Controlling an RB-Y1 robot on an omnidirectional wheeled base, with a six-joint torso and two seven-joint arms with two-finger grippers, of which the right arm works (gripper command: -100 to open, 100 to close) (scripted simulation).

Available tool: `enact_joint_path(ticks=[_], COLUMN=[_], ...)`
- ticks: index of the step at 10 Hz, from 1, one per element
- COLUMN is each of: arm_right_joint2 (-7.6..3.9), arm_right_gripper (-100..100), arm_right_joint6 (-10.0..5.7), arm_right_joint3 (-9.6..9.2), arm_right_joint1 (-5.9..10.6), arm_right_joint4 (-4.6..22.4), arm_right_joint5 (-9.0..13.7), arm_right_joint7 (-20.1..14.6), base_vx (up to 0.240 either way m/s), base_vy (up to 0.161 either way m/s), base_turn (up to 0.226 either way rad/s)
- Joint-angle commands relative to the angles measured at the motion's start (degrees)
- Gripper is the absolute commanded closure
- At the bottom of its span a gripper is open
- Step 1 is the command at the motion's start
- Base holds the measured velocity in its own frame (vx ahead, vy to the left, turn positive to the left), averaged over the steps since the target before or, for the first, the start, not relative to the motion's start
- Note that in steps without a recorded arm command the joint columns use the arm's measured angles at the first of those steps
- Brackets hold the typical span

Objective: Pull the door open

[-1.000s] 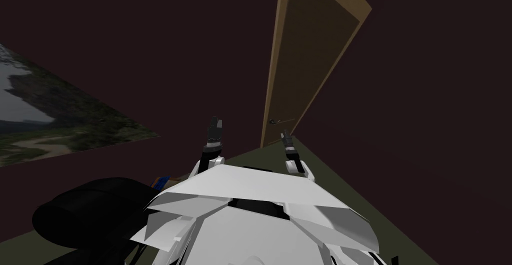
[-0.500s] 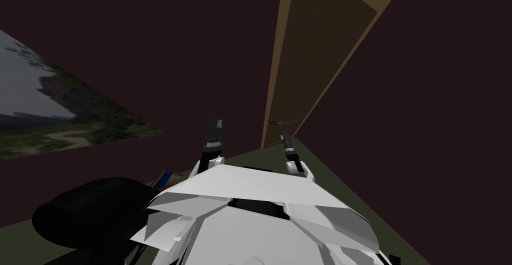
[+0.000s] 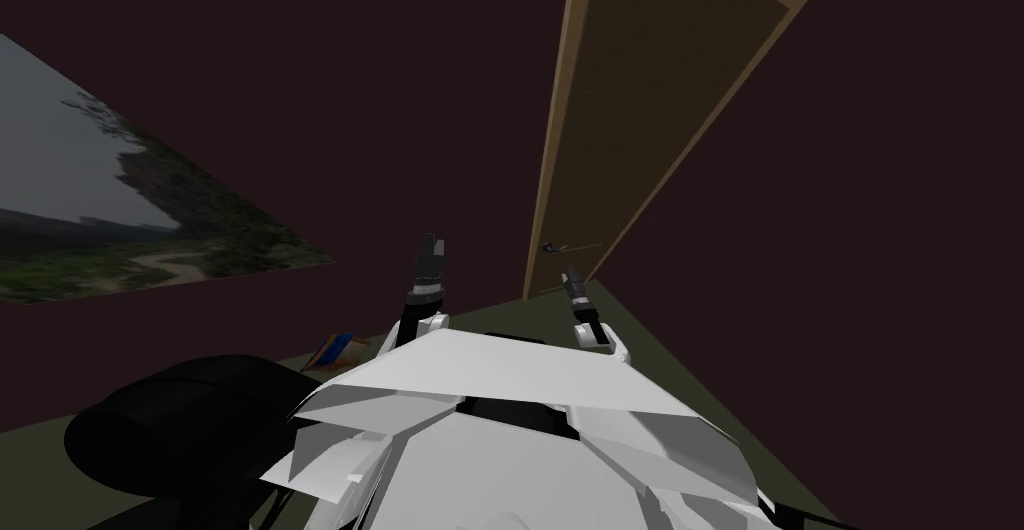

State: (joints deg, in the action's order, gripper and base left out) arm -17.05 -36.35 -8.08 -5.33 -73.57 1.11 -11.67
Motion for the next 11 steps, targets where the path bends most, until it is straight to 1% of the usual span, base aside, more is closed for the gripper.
enact_joint_path(ticks=[1,2,4,5,7,9,10,11], arm_right_joint2=[-0.51,-0.51,-1.53,-1.53,-2.51,-3.35,-3.35,-3.77], arm_right_gripper=[-100,-100,-100,-100,-100,-100,-100,-100], arm_right_joint6=[-0.87,-0.87,-1.88,-1.88,-2.85,-3.69,-3.69,-4.1], arm_right_joint3=[-0.23,-0.23,-0.6,-0.6,-0.96,-1.27,-1.27,-1.42], arm_right_joint1=[1.27,1.27,2.9,2.9,4.46,5.81,5.81,6.48], arm_right_joint4=[2.9,3.3,7.4,7.8,11.9,15.2,15.7,17.6], arm_right_joint5=[0.1,0.1,0.4,0.4,0.6,0.8,0.8,0.9], arm_right_joint7=[-0.4,-0.4,-1.1,-1.1,-1.8,-2.4,-2.4,-2.6], base_vx=[0.032,0.03,0.036,0.036,0.036,0.052,0.036,0.03], base_vy=[-0.048,-0.04,-0.058,-0.061,-0.066,-0.088,-0.057,-0.039], base_turn=[0.131,0.061,0.15,0.058,0.143,0.13,0.051,0.087])
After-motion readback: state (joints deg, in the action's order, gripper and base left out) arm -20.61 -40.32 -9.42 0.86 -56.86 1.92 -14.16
